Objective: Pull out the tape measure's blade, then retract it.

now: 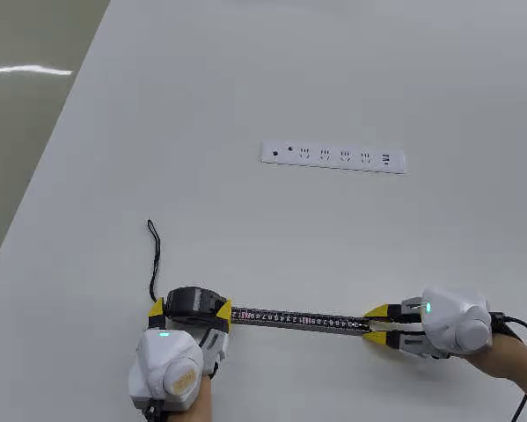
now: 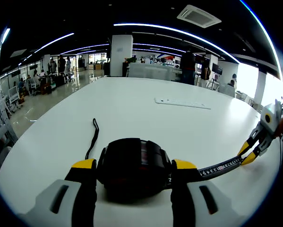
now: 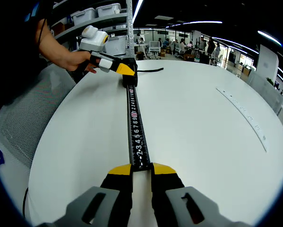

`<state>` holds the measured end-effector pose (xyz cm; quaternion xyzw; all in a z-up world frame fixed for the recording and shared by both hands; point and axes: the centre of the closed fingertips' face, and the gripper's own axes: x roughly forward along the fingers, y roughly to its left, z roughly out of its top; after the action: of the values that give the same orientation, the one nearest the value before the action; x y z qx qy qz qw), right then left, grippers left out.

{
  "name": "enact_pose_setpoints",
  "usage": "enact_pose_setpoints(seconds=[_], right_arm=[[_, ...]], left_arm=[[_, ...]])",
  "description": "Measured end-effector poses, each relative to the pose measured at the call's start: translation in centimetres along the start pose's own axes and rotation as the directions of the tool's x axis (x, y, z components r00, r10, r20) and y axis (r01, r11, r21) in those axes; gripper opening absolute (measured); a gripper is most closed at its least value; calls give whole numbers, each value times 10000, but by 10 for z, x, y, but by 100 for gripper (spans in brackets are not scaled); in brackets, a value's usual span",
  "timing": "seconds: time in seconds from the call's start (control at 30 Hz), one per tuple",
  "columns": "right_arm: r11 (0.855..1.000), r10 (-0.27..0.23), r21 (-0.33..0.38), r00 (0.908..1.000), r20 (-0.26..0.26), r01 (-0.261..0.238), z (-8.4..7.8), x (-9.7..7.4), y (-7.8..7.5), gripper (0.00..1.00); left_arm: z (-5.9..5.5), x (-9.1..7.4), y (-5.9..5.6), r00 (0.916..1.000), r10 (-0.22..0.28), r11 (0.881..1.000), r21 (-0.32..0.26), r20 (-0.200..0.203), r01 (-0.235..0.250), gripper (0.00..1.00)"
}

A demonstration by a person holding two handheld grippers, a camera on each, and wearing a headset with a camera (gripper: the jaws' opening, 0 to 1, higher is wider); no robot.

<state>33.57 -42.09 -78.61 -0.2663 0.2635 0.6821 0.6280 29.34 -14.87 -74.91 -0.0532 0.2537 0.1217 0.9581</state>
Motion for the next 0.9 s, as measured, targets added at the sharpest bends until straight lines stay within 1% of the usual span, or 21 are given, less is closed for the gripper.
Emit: enact_pose_setpoints(seconds=[0.07, 0.27, 0.37, 0.53, 0.6, 0.67, 0.7, 0.77, 0.9], right_arm=[[10000, -18, 8, 10000, -2, 18, 1, 0, 0, 12], [9999, 141, -35, 9999, 29, -141, 1, 1, 4, 12], [9999, 140, -62, 9999, 82, -140, 5, 2, 4, 12], [9999, 111, -105, 9999, 92, -110, 5, 1, 3, 12], [9999, 106, -127, 9999, 79, -105, 5, 1, 3, 12], [9998, 113, -138, 9999, 68, -112, 5, 1, 4, 12], [9998, 122, -163, 9999, 56, -121, 5, 1, 4, 12], [9998, 124, -155, 9999, 53, -123, 6, 1, 4, 12], [9999, 105, -136, 9999, 59, -104, 5, 1, 4, 12]], left_arm=[[0, 0, 0, 10000, 42, 10000, 55, 20, -42, 60], [0, -1, 0, 10000, 37, 9999, 150, -23, -37, 59], [0, 0, 0, 9999, 54, 9998, 169, 86, -56, 60], [2, -1, 0, 9998, 115, 9997, 209, 152, -118, 61], [0, -1, 0, 9998, 149, 9996, 240, 160, -153, 62], [-1, 0, -1, 9998, 172, 9994, 304, 88, -175, 62], [-3, 0, 0, 9997, 228, 9989, 422, -37, -226, 63], [-5, 1, 0, 9997, 218, 9991, 373, -108, -214, 64], [-8, 2, 2, 9993, 330, 9995, 31, -158, -330, 66]])
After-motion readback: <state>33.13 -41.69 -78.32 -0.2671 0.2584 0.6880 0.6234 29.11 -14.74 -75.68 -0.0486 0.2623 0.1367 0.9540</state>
